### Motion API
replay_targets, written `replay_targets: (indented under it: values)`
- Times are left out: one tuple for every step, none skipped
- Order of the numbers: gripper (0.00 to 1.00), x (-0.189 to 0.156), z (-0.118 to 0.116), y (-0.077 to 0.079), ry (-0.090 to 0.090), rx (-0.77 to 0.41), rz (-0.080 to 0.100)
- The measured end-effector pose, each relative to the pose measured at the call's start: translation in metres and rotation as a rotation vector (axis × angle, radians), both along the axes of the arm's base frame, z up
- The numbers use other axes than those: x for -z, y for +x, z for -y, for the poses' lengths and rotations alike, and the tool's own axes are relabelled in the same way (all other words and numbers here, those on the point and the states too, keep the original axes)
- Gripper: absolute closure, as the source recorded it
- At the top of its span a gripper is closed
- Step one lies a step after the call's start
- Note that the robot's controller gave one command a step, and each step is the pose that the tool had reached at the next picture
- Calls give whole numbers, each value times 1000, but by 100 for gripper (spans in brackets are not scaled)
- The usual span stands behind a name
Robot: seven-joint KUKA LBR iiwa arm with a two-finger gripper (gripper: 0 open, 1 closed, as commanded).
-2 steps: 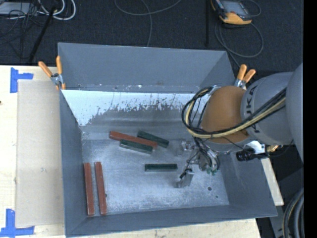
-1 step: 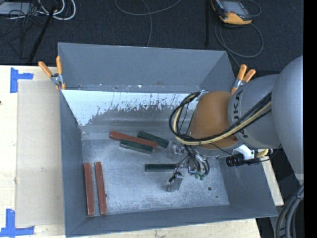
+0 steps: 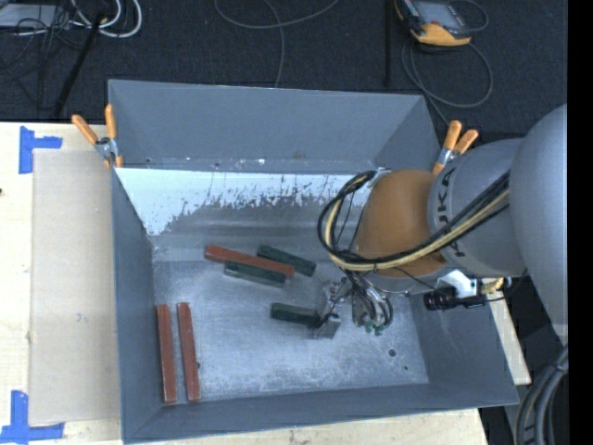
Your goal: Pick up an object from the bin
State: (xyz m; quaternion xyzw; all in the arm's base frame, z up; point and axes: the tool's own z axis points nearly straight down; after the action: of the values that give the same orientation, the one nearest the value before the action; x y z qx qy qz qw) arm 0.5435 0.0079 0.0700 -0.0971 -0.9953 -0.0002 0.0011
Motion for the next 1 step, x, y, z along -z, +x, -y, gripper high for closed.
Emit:
replay_targets:
  values:
    - [0,1,0,0,-1,0,1]
